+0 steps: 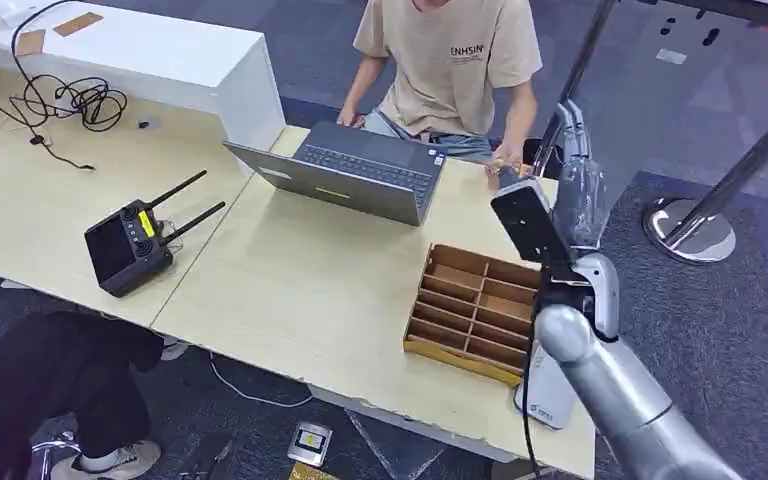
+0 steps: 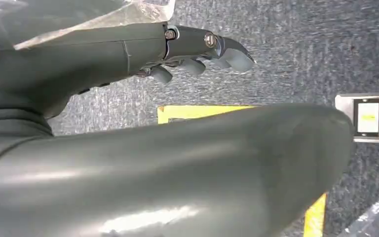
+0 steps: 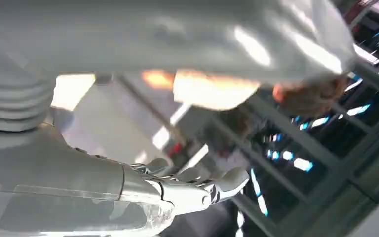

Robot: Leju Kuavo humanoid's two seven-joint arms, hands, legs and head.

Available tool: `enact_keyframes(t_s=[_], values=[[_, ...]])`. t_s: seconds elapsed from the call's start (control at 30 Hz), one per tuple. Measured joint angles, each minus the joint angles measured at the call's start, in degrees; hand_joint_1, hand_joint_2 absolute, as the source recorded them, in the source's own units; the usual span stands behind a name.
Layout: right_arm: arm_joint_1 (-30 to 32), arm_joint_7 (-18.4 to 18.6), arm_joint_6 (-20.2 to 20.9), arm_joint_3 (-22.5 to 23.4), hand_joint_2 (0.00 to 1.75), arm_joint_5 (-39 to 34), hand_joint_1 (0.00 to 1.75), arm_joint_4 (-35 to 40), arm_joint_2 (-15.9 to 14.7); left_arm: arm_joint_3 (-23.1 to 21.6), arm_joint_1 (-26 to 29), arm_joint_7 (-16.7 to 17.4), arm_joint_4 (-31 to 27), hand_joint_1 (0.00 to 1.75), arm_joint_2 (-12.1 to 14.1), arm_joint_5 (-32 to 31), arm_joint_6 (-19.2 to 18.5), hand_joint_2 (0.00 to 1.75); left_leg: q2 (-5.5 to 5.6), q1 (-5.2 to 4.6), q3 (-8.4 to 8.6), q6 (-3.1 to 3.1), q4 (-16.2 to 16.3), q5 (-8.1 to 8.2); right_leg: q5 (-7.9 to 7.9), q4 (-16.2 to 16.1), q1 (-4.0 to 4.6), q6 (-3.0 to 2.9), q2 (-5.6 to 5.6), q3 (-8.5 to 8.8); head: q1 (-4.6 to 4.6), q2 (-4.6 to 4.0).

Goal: Pass the card to the sensor for recognition and then transmit it.

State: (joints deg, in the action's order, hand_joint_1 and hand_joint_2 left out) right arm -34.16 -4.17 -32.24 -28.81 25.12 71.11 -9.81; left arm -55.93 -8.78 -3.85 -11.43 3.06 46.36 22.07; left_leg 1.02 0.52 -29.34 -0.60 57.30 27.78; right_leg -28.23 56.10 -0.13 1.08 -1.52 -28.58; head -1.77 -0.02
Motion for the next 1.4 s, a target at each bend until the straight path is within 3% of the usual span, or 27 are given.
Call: enact_keyframes(t_s=[0.07, 0.17, 0.53, 0.8, 1.13, 1.4], values=[[2.62, -1.79, 1.05, 1.05, 0.0, -4.11, 0.0, 3.5, -0.02, 0.0, 0.4, -0.33, 0.02, 0.0, 0.02, 0.22, 0.07, 0.0, 0.0, 0.0, 0.0, 0.0, 0.0, 0.0, 0.0, 0.0, 0.0, -0.01, 0.0, 0.0, 0.02, 0.0], [5.27, -3.0, 2.34, 2.03, 0.0, -4.29, 0.0, 7.89, -0.33, 0.0, 0.9, -0.77, 0.02, 0.0, 0.18, 0.2, -0.15, 0.0, -0.01, 0.0, 0.0, 0.0, 0.0, 0.0, -0.01, 0.0, 0.0, -0.01, 0.01, 0.0, 0.02, 0.0], [6.23, -2.39, 3.41, 2.06, 0.0, -4.01, 0.0, 17.84, 0.44, 0.22, 1.05, -0.81, 0.11, 0.0, 1.71, 1.62, -1.02, 0.0, -0.01, 0.01, 0.01, -0.01, -0.01, -0.01, -0.01, 0.01, 0.01, -0.01, 0.01, 0.03, 0.0, 0.0], [9.62, 0.65, 4.81, 2.14, 0.0, -5.97, 0.0, 24.25, -0.63, 0.2, 1.41, 0.26, 0.2, 0.0, 2.01, 0.42, 0.26, 0.0, -0.01, 0.0, 0.0, 0.01, -0.01, 0.01, -0.01, -0.02, 0.0, -0.01, 0.01, 0.01, 0.0, 0.0], [13.2, -0.05, 6.6, 3.08, 0.0, -7.68, 0.0, 31.39, -1.86, 0.17, 1.71, -0.96, 0.24, 0.0, 2.6, 0.98, -0.17, 0.0, -0.01, 0.01, 0.03, 0.01, -0.01, 0.01, -0.01, -0.02, 0.01, -0.01, 0.01, 0.02, 0.0, 0.0], [14.81, -0.51, 7.65, 3.85, 0.0, -10.68, 0.0, 35.15, -2.84, 0.17, 1.79, 1.33, 0.28, 0.0, 2.03, 0.22, 0.72, 0.0, -0.02, 0.0, 0.0, 0.01, -0.01, 0.02, -0.01, -0.03, 0.0, -0.01, 0.02, 0.02, 0.0, 0.0]])
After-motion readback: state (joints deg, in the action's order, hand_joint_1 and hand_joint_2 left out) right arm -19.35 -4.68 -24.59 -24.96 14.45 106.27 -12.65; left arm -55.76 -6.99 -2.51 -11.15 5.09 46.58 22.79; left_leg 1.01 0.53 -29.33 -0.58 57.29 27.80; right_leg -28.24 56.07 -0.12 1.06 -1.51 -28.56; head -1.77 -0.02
